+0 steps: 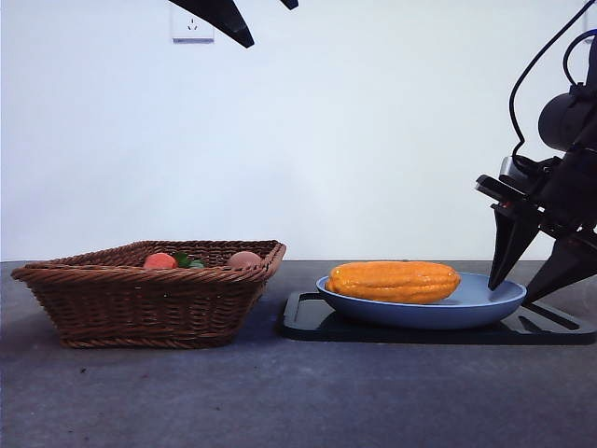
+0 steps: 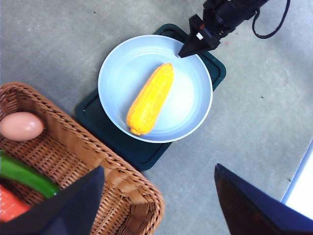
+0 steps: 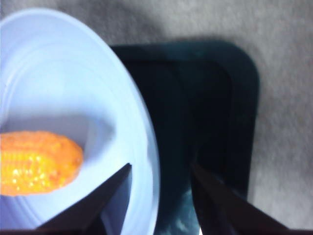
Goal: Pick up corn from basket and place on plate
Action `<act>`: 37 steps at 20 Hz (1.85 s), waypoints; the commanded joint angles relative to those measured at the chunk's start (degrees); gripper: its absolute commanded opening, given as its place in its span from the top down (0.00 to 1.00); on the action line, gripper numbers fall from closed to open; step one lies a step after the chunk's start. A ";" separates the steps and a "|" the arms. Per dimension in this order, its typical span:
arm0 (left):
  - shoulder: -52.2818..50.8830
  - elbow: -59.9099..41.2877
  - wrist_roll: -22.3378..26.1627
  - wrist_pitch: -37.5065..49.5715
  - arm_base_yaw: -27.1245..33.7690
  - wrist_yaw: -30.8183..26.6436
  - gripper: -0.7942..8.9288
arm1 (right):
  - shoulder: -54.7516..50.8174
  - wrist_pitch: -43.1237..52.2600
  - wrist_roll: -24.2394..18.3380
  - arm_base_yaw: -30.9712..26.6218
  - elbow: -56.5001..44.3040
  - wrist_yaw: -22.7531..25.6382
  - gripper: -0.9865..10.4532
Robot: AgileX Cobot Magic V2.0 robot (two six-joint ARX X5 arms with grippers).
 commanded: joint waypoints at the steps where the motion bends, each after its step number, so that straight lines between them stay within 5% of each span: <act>1: 0.28 1.84 -0.33 0.39 0.07 0.02 0.54 | -1.81 -1.27 -1.53 -0.48 1.27 0.00 0.73; 12: 0.28 1.84 -0.59 -2.03 0.63 0.07 0.56 | -29.14 -23.87 -9.77 4.52 1.25 0.00 0.74; 18: 0.28 1.84 -0.57 -6.05 0.63 0.09 0.91 | -36.30 -29.51 -13.84 11.23 1.22 1.55 0.91; 30: 0.28 1.84 -0.94 -5.49 0.57 0.13 0.91 | -36.33 -29.42 -13.42 10.86 0.83 1.51 0.91; 37: 0.22 1.84 -0.17 5.49 0.68 -0.11 0.91 | -36.33 -29.40 -13.42 10.67 0.83 1.51 0.91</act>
